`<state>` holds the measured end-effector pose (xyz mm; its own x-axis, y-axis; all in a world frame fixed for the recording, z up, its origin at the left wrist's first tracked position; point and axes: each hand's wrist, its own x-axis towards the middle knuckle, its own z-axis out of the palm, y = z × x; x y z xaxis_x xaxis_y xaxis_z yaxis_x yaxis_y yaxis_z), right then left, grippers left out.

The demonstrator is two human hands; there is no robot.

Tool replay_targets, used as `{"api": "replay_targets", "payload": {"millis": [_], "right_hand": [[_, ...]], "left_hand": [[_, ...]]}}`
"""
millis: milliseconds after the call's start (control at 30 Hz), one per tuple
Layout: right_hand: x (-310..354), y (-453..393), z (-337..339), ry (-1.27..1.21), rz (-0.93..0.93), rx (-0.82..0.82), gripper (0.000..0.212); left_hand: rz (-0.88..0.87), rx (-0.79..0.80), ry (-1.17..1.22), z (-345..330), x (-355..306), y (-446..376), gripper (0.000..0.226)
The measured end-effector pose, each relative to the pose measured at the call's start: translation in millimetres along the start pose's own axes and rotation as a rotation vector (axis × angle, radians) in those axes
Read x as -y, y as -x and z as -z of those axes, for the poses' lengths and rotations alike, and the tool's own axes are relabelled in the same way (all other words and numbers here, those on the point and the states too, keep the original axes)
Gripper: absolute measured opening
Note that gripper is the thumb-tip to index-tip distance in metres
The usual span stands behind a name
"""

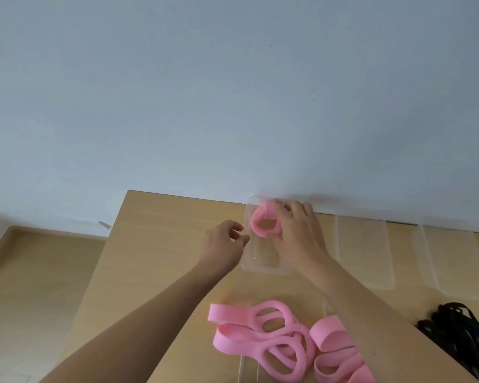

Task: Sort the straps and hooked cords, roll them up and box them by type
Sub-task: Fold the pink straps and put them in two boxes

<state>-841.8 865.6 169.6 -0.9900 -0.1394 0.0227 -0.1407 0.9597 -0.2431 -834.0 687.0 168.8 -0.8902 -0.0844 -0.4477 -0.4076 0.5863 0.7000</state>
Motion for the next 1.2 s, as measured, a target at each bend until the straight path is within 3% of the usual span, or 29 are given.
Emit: {"api": "replay_targets", "payload": {"millis": [133,233,433,533,767,1000,1133,1200], "right_hand": [[7.1,49.6,2.5,-0.14,-0.04,-0.221,0.031],[12.6,98.3,-7.7,-0.212,-0.042,-0.257,0.016],[21.4,174.3,-29.9,-0.131,-0.022,0.073,0.011],[25.4,190.5,-31.4,-0.125,-0.022,0.207,0.026],[38.5,199.5,-28.0,-0.065,-0.028,0.117,0.029],[56.5,208.1,-8.7,0.021,-0.093,0.206,0.027],[73.8,211.0,17.2,-0.128,-0.111,0.124,0.007],[82.8,210.9,32.9,-0.264,-0.102,0.068,0.012]], "left_hand": [[-0.172,-0.087,-0.09,1.6,19.1,22.0,0.026],[-0.333,-0.162,-0.13,-1.7,45.3,43.5,0.027],[-0.433,-0.18,-0.176,-9.2,77.3,77.8,0.024],[-0.458,-0.156,-0.176,-8.4,81.5,90.7,0.022],[-0.57,-0.088,-0.232,5.4,81.2,120.9,0.02],[-0.61,0.053,-0.334,25.0,81.2,146.8,0.028],[-0.666,0.11,-0.364,37.8,77.3,157.9,0.035],[-0.697,0.185,-0.363,44.4,72.9,160.7,0.043]]}}
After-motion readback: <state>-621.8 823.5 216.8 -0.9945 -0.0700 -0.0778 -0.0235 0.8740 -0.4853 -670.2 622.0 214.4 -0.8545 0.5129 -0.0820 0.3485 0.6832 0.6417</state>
